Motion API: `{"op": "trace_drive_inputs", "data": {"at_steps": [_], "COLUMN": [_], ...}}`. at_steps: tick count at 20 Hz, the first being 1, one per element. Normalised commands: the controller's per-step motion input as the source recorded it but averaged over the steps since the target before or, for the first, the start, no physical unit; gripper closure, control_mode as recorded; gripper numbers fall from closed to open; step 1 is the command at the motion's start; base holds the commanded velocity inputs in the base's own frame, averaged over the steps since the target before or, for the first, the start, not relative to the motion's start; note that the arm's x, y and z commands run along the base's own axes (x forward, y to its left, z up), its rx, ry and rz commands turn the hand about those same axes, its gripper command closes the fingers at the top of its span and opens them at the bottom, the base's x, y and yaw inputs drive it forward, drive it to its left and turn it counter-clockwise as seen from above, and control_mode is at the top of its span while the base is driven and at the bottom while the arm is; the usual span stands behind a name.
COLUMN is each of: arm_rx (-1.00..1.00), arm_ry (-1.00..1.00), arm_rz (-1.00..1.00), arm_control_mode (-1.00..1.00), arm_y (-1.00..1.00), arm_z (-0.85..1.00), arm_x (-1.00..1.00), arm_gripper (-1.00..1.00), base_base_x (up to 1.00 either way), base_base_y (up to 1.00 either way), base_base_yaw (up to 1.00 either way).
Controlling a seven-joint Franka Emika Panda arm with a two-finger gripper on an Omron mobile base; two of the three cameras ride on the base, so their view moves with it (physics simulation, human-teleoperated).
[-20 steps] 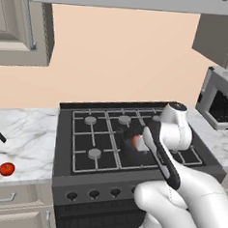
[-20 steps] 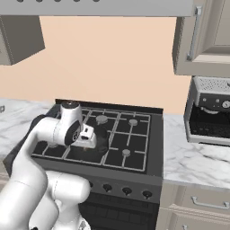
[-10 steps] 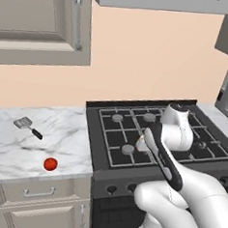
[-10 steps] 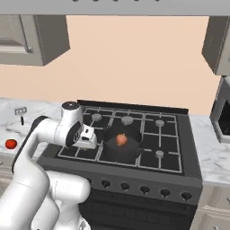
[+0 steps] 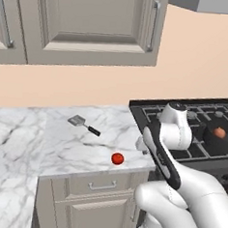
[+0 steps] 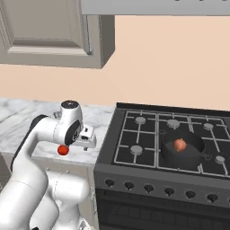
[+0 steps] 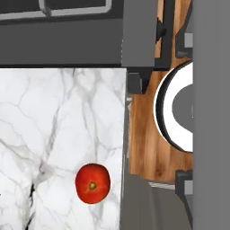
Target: Put the tomato and onion in the pot. Retrieve the spatula and lightly stir the vegetables in the pot.
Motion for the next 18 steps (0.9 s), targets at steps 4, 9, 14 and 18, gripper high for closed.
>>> {"op": "trace_drive_inputs", "data": {"at_steps": [4,9,14,18], "arm_rx": [0.00,0.00,0.00,0.00], "arm_ry": [0.02,0.01,0.05,0.09], "arm_rz": [0.00,0.00,0.00,0.00], "arm_control_mode": [-1.00,-1.00,-1.00,-1.00], "arm_y": [0.06,0.45,0.82,0.19], "arm_z": [0.00,-0.12,-0.29,-0.27], "arm_x": [0.03,0.27,0.54,0.91], "arm_gripper": [-1.00,-1.00,-1.00,-1.00], "base_base_x": [0.02,0.00,0.00,0.00], "base_base_y": [0.36,0.00,0.00,0.00], "base_base_yaw": [0.00,0.00,0.00,0.00]}}
